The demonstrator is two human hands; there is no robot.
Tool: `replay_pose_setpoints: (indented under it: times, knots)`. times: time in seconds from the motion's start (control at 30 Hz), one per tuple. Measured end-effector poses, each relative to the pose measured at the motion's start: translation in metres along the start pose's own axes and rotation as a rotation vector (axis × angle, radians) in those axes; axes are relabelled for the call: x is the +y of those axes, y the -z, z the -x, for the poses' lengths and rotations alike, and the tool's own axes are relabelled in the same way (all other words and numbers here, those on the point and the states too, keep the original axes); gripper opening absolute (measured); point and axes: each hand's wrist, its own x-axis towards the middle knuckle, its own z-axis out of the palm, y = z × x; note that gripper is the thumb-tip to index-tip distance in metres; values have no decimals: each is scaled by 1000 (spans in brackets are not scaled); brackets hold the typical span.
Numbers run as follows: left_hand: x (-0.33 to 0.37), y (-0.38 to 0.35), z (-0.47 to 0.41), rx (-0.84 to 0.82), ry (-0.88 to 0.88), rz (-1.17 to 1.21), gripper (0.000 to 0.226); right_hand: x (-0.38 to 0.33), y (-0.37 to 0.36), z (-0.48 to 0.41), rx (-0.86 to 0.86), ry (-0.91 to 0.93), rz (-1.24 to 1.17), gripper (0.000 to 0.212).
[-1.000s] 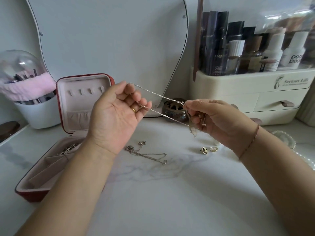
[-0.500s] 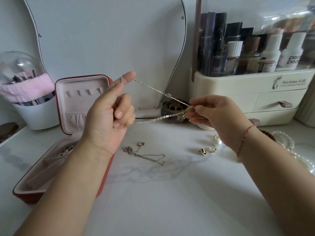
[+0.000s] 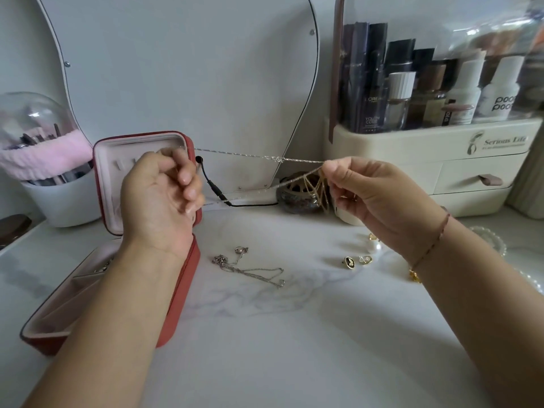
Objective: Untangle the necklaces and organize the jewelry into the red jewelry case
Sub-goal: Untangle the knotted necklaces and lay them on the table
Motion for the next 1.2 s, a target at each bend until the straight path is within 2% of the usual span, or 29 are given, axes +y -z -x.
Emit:
replay_pose_setpoints:
  times: [0.17, 0.33, 0.4, 0.5, 0.63, 0.77, 0.83, 0.93, 1.03, 1.2]
  knots:
    - [-9, 2, 0, -20, 145, -197, 27, -3, 2, -1, 28, 118, -51, 10]
    - [-15, 3, 1, -140, 230, -375, 20, -12, 2, -1, 35, 250, 237, 13]
    - [-19, 3, 1, -155, 223, -455, 16, -23, 6, -3, -10, 272, 419, 15]
    - [-25, 4, -2, -111, 199, -519, 27, -52, 10, -5, -100, 276, 693, 16]
    - [-32, 3, -1, -82, 215, -556, 44, -99, 10, -12, -259, 185, 835, 17]
    - [-35, -7, 3, -178, 310, -689, 50, -133, -3, -17, -418, 110, 980, 17]
    - [-35, -14, 8, -231, 378, -665, 51, -143, -13, -18, -470, 108, 1033, 13]
    - [-36, -20, 17, -250, 464, -424, 45, -150, -23, -18, -476, 132, 1138, 5]
    - [-41, -25, 19, -281, 496, -255, 42, -152, -30, -19, -471, 159, 1266, 7]
    - [-46, -26, 21, -381, 423, -327, 24, -146, -37, -20, -468, 135, 1363, 10]
